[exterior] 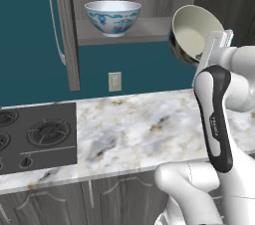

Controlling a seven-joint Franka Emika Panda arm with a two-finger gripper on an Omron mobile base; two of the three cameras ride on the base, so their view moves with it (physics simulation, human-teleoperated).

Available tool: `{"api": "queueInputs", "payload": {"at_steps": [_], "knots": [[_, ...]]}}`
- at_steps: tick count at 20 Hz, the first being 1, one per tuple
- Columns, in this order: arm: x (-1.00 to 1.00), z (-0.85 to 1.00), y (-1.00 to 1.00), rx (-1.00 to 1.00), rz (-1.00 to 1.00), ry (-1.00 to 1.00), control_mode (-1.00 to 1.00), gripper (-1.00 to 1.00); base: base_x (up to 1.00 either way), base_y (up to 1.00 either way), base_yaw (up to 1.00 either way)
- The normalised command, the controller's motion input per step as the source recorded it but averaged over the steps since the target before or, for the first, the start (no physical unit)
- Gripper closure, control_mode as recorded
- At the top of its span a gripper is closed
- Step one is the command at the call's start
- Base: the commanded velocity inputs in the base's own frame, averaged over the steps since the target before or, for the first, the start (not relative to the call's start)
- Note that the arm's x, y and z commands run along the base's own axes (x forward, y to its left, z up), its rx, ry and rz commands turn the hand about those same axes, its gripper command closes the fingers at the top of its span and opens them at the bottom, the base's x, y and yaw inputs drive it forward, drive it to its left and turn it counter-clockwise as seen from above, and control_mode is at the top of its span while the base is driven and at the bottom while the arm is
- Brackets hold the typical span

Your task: Open the cabinet. Pick the bowls from the counter and place them in the cabinet. Then close the cabinet.

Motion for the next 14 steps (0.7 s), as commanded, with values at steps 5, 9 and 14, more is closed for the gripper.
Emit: {"api": "queueInputs", "payload": {"at_steps": [5, 9, 14], "knots": [[0.00, 0.43, -0.04, -0.12, 0.00, -0.04, -1.00, 1.00, 0.00, 0.00, 0.00], [0.07, 0.61, -0.03, -0.09, 0.00, 0.00, -1.00, 1.00, 0.00, 0.00, 0.00], [0.38, 0.27, -0.10, -0.02, 0.00, 0.02, -1.00, 1.00, 0.00, 0.00, 0.00]]}}
